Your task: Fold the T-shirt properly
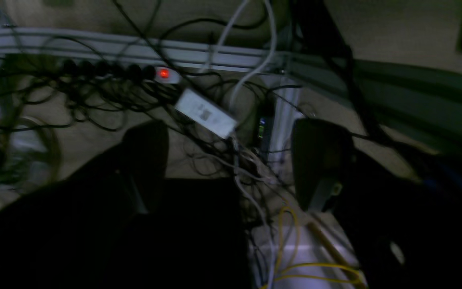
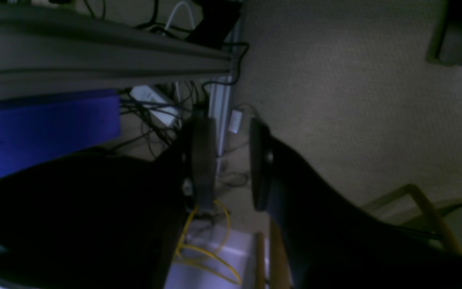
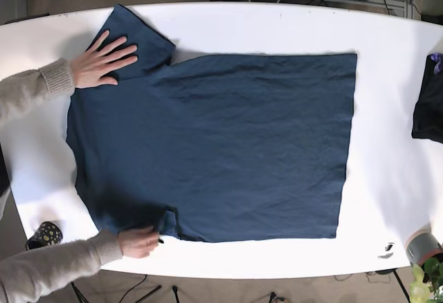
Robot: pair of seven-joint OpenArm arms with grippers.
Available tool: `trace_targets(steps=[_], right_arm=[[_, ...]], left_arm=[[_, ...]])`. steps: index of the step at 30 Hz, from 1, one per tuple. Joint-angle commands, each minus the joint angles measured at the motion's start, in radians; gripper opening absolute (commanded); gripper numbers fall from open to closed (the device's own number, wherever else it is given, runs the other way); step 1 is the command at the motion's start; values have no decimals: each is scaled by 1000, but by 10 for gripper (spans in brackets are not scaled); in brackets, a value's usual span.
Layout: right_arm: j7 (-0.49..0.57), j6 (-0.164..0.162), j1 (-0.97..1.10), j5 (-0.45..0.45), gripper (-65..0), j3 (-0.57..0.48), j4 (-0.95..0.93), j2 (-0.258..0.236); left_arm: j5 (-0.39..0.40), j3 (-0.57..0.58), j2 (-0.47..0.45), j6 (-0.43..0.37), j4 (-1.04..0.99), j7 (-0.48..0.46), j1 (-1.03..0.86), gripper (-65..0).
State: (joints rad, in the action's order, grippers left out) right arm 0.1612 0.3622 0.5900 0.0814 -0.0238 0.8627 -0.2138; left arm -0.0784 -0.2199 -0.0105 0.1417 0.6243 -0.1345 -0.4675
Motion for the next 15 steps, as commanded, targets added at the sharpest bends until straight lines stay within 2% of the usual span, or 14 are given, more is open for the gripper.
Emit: trace_targets(steps=[1,15], right_arm=[[5,5,55,5,-520,31,51,-9],[4,10,322,5,-520,106,378,-16]], left_arm=[[1,-2,-4,-1,72,-4,-55,-210],[2,0,39,0,535,-1,-365,-210]])
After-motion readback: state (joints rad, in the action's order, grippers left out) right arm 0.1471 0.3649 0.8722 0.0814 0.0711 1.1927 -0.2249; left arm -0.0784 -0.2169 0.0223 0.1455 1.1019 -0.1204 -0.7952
